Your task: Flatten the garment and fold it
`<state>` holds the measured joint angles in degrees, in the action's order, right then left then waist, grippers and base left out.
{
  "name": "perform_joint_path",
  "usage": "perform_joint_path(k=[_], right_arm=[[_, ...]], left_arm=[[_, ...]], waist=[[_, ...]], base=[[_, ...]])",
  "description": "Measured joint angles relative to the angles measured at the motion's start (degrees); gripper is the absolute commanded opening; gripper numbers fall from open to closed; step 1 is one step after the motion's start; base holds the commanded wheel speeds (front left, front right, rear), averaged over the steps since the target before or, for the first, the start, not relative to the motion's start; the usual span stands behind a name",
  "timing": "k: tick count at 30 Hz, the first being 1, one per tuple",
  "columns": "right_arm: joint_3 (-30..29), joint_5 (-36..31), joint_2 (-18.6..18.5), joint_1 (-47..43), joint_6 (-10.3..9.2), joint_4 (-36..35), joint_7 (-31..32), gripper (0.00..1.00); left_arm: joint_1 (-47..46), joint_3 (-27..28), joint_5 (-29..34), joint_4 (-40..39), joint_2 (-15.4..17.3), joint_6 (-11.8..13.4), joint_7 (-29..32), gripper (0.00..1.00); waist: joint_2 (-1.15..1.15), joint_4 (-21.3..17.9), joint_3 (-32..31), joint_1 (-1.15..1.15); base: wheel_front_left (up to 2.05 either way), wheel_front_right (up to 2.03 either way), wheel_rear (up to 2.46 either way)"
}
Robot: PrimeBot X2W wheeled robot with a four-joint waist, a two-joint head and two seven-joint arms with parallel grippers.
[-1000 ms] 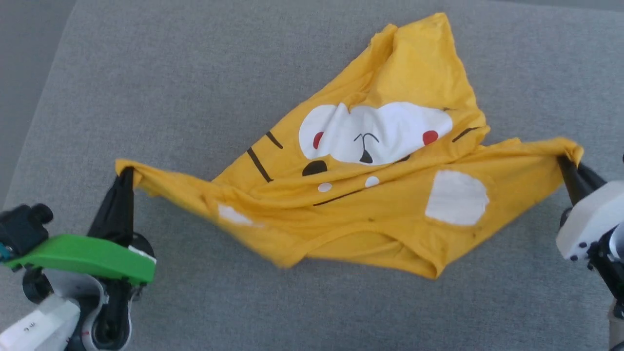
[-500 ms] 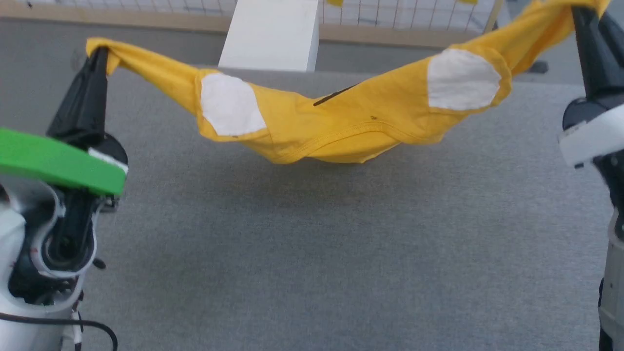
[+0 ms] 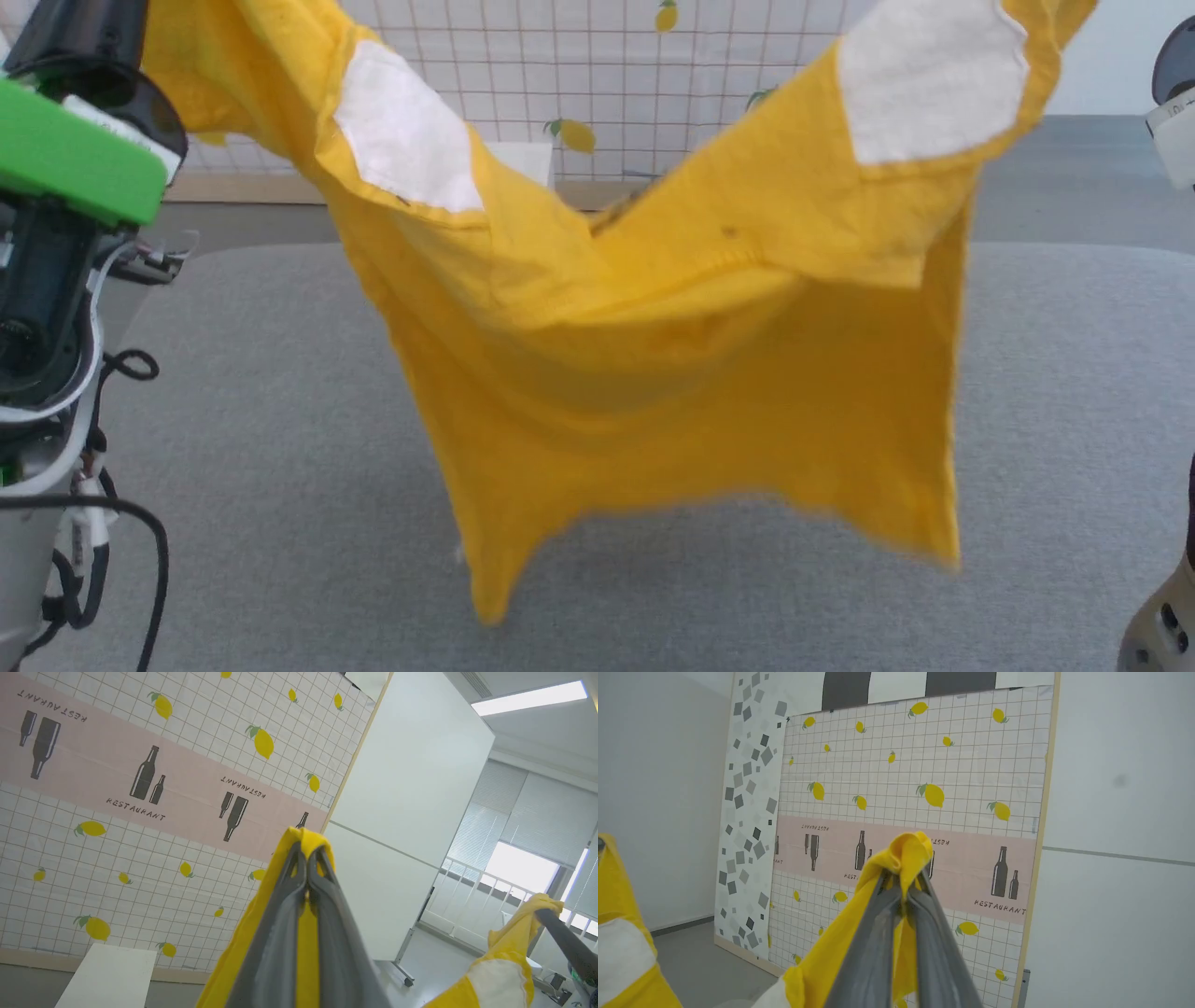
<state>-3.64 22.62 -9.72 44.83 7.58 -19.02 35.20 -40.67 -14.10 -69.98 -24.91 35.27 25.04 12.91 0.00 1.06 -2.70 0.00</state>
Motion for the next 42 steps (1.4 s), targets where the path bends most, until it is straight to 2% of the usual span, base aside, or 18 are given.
perform_joint_path(k=[6,10,16,19,25,29,35,42], right_arm=[[-1.07,0.58,1.91,0.06,0.0,2.19,4.76,0.0],[-0.98,-0.3,3.04,1.8,0.0,6.72,5.23,0.0],[1.67,-5.46,3.66,12.72,0.0,16.49,2.88,0.0],[3.1,-8.94,4.1,21.75,0.0,22.99,-0.55,0.0],[4.67,-14.73,5.34,38.29,0.0,35.04,-7.71,0.0],[3.13,-18.34,5.73,46.9,0.0,41.86,-12.24,0.0],[0.49,-22.39,6.23,51.97,0.0,50.26,-18.14,0.0],[2.36,-21.99,6.2,50.22,0.0,56.09,-20.94,0.0]], left_arm=[[-2.06,-3.66,0.23,2.53,0.88,1.82,4.67,0.0],[-5.52,-6.17,1.49,8.1,1.27,2.08,6.61,0.0],[-18.7,-8.59,7.3,20.59,0.82,0.74,6.22,0.0],[-28.21,-9.64,11.65,27.21,0.19,-0.87,4.45,0.0],[-44.73,-9.05,15.06,37.28,-3.71,-4.69,-0.64,0.0],[-52.03,-8.35,15.79,42.31,-5.54,-7.78,-4.66,0.0],[-55.12,-7.43,16.02,49.05,-7.13,-12.59,-9.95,0.0],[-50.48,-7.94,12.95,53.35,-7.04,-18.84,-8.31,0.0]], waist=[[0.0,-0.73,1.45,0.0],[0.0,-1.01,4.09,0.0],[0.0,-1.66,9.46,0.0],[0.0,-2.1,13.05,0.0],[0.0,-2.99,20.64,0.0],[0.0,-3.48,26.18,0.01],[0.0,-3.82,34.01,0.02],[0.0,-3.31,39.77,0.02]], base=[[0.0,0.0,0.0],[0.0,0.0,0.0],[0.0,0.0,0.0],[0.0,0.0,0.0],[0.0,0.0,0.0],[0.0,0.0,0.0],[0.0,0.0,0.0],[0.0,0.0,0.0]])
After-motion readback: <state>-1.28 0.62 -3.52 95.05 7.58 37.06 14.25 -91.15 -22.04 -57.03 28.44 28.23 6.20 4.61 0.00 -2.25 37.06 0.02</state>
